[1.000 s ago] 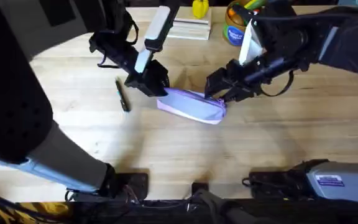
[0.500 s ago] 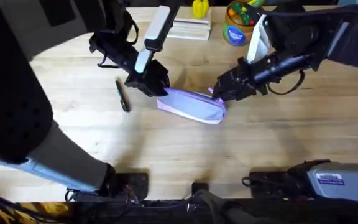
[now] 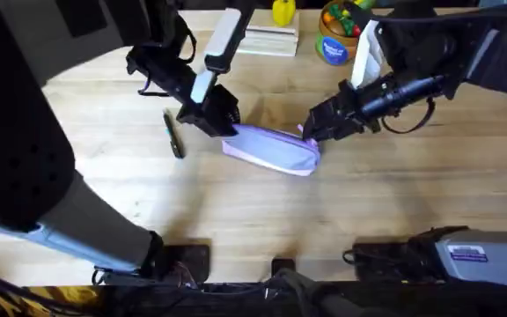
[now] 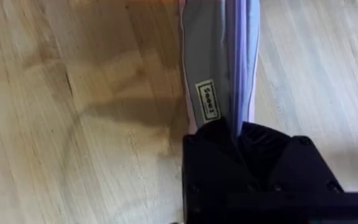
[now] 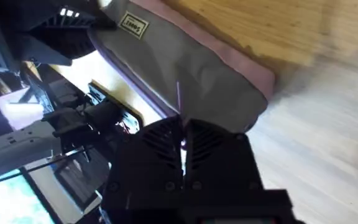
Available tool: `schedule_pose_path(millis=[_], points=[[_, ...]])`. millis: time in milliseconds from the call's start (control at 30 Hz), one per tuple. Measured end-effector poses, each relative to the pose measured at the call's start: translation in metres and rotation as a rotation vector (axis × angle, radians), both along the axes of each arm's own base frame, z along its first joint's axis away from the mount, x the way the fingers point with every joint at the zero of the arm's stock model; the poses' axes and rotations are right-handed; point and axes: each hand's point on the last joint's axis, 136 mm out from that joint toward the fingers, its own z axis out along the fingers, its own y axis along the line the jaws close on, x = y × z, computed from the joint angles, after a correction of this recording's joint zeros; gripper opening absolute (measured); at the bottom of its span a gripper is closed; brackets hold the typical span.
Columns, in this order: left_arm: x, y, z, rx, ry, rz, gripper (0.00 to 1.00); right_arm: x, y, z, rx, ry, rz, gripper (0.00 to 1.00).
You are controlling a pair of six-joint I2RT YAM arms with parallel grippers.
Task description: Unzip the bag, pick up the pens from the table one at a time and place them inside, then zip the bag closed.
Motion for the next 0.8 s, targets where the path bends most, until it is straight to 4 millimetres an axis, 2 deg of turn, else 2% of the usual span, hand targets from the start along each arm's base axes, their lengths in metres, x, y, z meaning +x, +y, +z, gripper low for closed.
schedule_pose_path(millis=[333,633,800], points=[[0.004,0.004,-0.001,0.005,-0.012,0.010,0.042,0.019,-0.002,0.043,0.000,-0.212,0.020,0.032],[0.004,0.004,-0.001,0.006,-0.013,0.012,0.042,0.027,0.002,0.048,0.006,-0.265,0.029,0.032],[0.005,0.005,-0.001,0.008,-0.017,0.012,0.042,0.031,0.025,0.046,0.022,-0.312,0.092,0.032]])
